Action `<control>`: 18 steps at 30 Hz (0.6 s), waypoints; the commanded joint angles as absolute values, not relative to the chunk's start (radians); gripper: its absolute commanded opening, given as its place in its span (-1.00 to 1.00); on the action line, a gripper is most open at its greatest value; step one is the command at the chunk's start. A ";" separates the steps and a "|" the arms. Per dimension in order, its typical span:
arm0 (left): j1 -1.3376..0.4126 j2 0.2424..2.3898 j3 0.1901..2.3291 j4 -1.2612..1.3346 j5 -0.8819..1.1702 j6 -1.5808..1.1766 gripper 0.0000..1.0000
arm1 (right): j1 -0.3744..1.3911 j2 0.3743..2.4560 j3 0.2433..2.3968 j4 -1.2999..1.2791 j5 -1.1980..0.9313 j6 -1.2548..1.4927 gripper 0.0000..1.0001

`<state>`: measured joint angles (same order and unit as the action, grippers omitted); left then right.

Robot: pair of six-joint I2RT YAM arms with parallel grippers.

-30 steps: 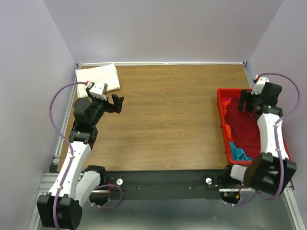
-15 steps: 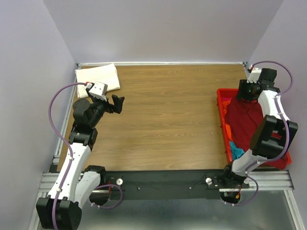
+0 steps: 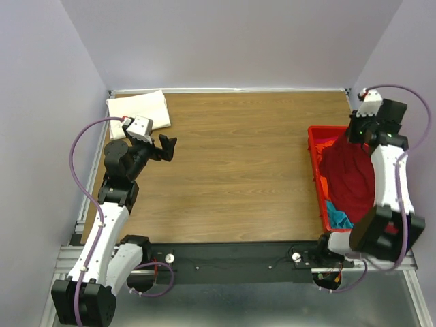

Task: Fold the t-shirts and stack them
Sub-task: Grab the tshirt from the pile

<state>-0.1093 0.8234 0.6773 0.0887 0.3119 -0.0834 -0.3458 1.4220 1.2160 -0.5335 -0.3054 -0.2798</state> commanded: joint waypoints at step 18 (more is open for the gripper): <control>-0.124 0.746 0.658 0.138 0.333 -0.046 0.97 | -0.341 1.488 2.417 -0.372 -1.120 0.263 -0.99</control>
<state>-0.1200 0.7788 0.6720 0.1097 0.3302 -0.0708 -0.3458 1.4345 2.2749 -0.6689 -0.8719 -0.1207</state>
